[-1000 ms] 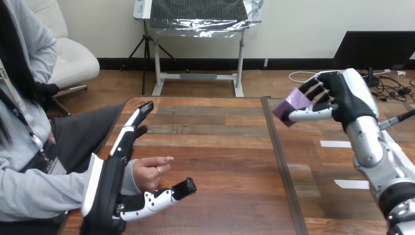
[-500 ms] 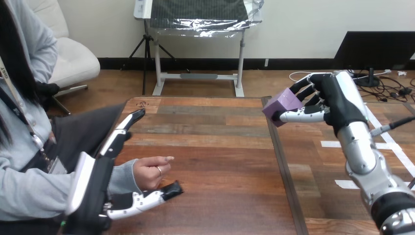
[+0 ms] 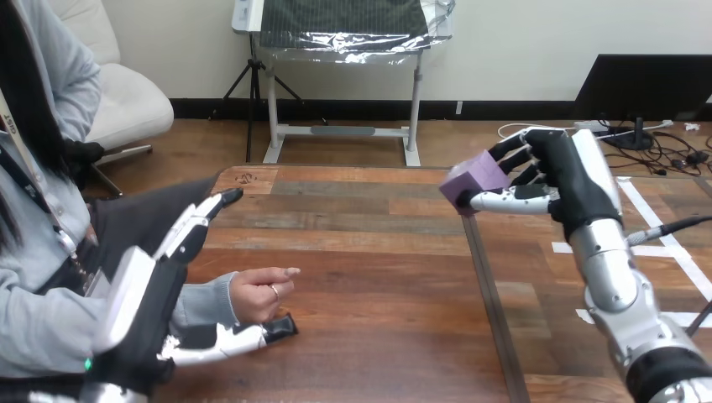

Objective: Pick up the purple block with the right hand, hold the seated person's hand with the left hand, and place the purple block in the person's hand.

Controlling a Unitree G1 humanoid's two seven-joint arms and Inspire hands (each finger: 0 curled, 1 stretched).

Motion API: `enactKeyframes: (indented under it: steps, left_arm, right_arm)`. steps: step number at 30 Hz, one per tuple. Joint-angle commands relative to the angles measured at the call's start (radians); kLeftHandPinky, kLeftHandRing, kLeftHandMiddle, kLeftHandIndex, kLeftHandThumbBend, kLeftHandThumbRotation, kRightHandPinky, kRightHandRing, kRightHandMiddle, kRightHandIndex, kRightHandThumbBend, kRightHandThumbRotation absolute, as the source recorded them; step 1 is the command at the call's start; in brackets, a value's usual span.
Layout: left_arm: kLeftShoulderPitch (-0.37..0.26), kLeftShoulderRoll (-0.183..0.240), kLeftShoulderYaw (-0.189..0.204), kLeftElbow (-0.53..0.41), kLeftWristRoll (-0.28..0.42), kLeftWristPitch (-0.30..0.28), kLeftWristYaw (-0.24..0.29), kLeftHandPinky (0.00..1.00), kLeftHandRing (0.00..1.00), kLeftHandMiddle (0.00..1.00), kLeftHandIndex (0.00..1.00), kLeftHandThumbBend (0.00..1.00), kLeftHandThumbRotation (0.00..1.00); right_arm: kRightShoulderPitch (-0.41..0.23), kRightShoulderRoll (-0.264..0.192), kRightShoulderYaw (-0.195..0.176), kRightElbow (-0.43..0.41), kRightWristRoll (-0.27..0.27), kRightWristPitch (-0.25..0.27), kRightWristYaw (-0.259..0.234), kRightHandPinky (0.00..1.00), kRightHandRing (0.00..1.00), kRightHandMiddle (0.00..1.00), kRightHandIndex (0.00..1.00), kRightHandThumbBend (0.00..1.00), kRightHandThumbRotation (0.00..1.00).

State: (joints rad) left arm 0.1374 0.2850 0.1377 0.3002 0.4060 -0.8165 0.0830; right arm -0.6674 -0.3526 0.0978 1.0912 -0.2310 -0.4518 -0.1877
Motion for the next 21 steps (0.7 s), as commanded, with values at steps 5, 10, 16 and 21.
enactKeyframes:
  steps: [5,10,16,21]
  left_arm:
    - [-0.124,0.09,-0.006,0.007,0.042,0.059,0.01,0.92,0.96,0.93,0.92,1.0,0.35]
    - [-0.153,0.121,-0.011,0.038,0.052,0.071,0.016,0.92,0.95,0.94,0.92,1.0,0.34]
    - [-0.193,0.161,-0.022,0.091,0.068,0.075,0.024,0.9,0.95,0.94,0.92,1.0,0.33]
    - [-0.227,0.185,-0.032,0.14,0.084,0.076,0.032,0.87,0.94,0.94,0.92,1.0,0.32]
  right_arm:
    - [-0.005,0.027,-0.054,-0.107,0.06,-0.05,0.011,0.25,0.3,0.39,0.48,0.79,0.0]
    - [0.016,0.039,-0.068,-0.143,0.08,-0.054,0.025,0.24,0.3,0.39,0.48,0.79,0.0]
    - [0.037,0.047,-0.078,-0.174,0.091,-0.059,0.033,0.24,0.29,0.39,0.48,0.78,0.0]
    - [0.054,0.053,-0.082,-0.198,0.097,-0.054,0.037,0.24,0.29,0.39,0.48,0.78,0.0]
